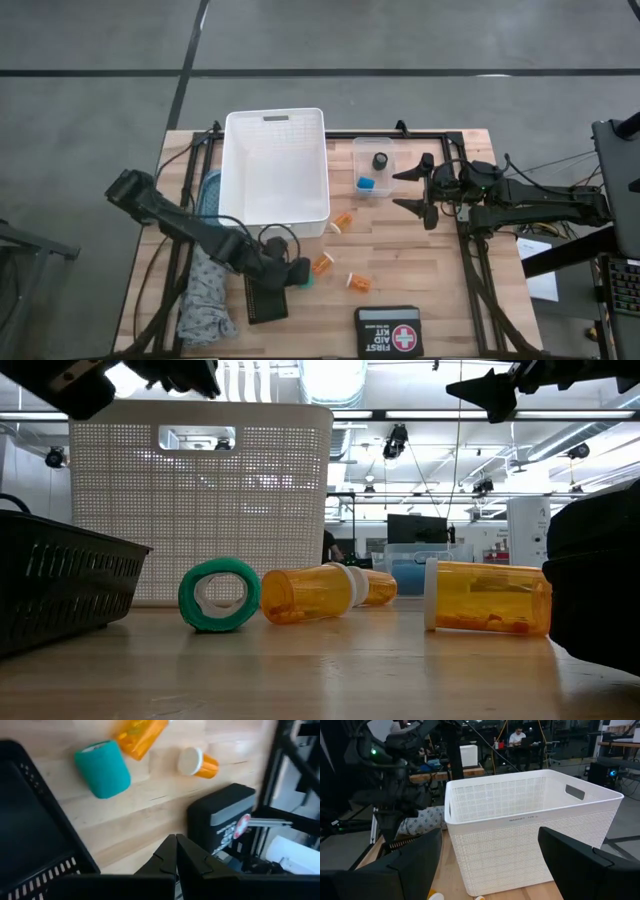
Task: Pick & place medical supplies in basket/bin
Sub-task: Put the green roll bandage into the transparent bin
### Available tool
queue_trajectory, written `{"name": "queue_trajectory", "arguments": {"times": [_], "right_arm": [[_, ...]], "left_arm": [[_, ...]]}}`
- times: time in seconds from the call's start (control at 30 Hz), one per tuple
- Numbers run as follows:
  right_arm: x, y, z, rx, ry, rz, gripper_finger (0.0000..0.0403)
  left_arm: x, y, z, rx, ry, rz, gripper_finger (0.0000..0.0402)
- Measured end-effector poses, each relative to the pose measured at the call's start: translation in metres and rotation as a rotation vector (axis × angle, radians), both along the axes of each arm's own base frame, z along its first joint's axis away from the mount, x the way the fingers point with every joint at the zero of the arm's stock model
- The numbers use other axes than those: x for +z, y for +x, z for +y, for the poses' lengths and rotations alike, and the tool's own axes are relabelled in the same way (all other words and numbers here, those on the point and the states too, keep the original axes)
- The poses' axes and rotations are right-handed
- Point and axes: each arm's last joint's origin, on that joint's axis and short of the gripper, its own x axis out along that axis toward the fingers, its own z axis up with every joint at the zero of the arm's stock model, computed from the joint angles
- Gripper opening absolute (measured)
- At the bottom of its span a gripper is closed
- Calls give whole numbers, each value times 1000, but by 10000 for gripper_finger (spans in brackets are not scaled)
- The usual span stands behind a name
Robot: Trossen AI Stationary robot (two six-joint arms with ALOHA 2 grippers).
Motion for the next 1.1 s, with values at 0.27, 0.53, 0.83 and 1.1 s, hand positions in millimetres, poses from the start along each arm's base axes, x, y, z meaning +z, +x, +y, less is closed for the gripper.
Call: {"name": "queue_trajectory", "arguments": {"times": [0.27,0.53,0.83,1.1], "right_arm": [[0,0,0,0,0,0,327],[0,0,0,0,0,0,327],[0,0,0,0,0,1,327],[0,0,0,0,0,1,327]], "left_arm": [[-17,12,-5,15,-32,20,11],[-24,14,5,149,-66,89,12],[-26,12,8,147,-41,119,53],[-33,17,8,151,-27,125,162]]}}
